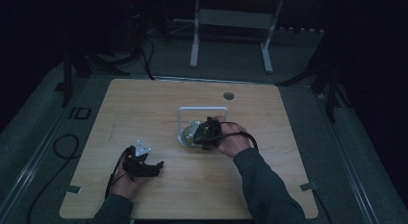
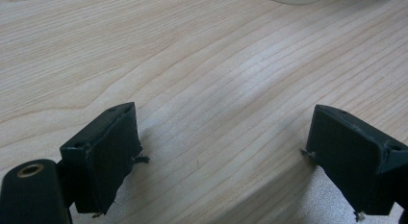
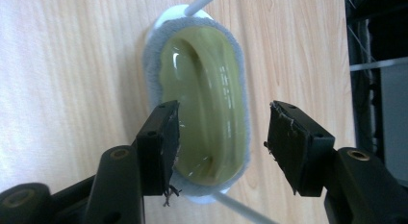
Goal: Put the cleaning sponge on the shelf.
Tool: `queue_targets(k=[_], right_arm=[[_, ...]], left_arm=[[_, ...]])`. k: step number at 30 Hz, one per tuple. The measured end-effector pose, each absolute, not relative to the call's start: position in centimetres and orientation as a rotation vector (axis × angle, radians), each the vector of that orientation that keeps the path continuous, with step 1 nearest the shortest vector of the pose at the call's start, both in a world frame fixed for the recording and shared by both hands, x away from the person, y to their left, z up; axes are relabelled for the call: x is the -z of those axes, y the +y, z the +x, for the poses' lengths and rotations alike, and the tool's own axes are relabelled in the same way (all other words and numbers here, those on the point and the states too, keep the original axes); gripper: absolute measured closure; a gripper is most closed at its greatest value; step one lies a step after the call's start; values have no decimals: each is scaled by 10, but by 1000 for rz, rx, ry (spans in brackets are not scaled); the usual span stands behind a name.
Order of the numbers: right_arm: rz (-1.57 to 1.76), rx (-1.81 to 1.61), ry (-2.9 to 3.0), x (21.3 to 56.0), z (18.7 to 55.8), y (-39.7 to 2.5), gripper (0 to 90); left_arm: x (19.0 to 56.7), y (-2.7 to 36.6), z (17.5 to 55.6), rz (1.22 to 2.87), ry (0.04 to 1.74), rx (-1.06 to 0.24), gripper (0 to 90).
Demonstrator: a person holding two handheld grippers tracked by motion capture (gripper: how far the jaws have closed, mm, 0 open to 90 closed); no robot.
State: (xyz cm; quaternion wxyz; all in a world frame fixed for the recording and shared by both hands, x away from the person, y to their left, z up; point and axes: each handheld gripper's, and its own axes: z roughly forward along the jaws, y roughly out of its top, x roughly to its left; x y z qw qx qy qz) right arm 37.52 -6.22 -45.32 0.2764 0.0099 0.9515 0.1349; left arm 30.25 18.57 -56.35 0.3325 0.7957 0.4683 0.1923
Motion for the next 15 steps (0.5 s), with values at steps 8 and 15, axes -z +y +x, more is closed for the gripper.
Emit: queue_targets(k=[8, 15], right_arm=[[180, -477, 2594, 447, 365, -74, 454], [294, -567, 2633, 448, 352, -84, 459]], left_arm=[[563, 186, 302, 2080, 1223, -502, 112], [564, 186, 303, 2078, 1223, -503, 112]])
